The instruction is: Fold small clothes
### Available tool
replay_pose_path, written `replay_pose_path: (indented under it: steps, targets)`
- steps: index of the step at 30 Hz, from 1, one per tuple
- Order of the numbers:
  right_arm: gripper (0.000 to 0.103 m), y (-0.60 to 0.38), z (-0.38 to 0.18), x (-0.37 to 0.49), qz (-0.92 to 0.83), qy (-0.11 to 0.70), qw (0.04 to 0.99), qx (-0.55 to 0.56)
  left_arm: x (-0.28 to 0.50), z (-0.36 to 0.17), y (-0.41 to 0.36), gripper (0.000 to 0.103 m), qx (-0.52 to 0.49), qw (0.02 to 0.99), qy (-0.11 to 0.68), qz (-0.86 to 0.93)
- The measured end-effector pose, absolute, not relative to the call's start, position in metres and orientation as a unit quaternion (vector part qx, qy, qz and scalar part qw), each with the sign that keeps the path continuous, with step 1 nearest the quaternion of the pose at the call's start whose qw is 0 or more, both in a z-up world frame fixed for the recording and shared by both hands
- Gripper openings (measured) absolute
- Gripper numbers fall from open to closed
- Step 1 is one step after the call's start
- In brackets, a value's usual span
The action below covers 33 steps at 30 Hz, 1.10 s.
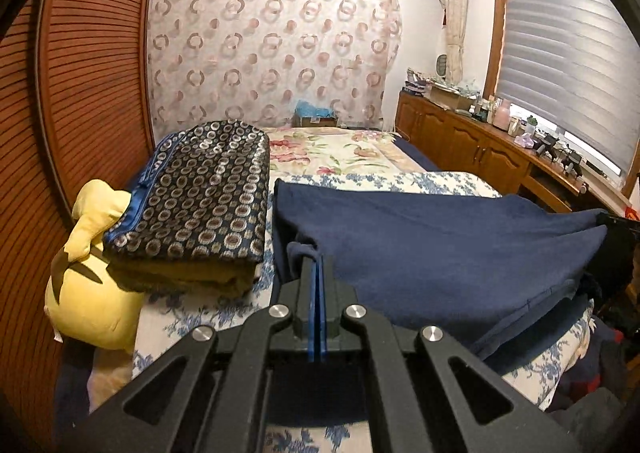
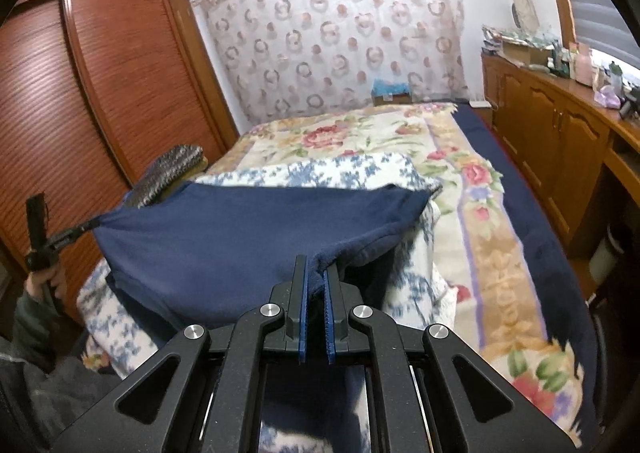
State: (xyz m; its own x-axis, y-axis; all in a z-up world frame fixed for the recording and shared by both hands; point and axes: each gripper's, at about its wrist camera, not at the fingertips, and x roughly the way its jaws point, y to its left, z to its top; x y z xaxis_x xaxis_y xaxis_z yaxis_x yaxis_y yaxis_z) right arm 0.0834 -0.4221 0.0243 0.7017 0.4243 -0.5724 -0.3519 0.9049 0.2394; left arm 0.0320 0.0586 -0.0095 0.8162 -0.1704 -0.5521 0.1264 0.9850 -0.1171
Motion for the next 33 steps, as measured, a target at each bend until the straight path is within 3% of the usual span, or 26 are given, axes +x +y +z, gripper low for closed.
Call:
replay_pose_path:
  steps: [14, 18, 23, 27, 33]
  targets:
    - [0.004, -0.407, -0.048, 0.065, 0.177, 0.426, 0.887, -0.006, 0.025, -0.064, 0.053, 0.0, -0.025, 0.927, 0.367, -0.067]
    - [0.016, -0.404, -0.04, 0.064, 0.168, 0.413, 0.895, -0.017, 0.022, -0.066, 0.054, 0.0, -0.028, 0.924, 0.375, -0.072]
    - [0.026, -0.401, -0.019, 0.067, 0.147, 0.383, 0.911, -0.043, 0.014, -0.055, 0.056, 0.009, -0.027, 0.927, 0.366, -0.075]
    - [0.031, -0.392, -0.012, 0.075, 0.144, 0.367, 0.917, -0.057, 0.012, -0.049, 0.058, 0.025, -0.025, 0.93, 0.358, -0.076]
    - [0.035, -0.361, -0.028, 0.093, 0.17, 0.367, 0.912, -0.071, 0.021, -0.057, 0.057, 0.03, -0.012, 0.926, 0.373, -0.065]
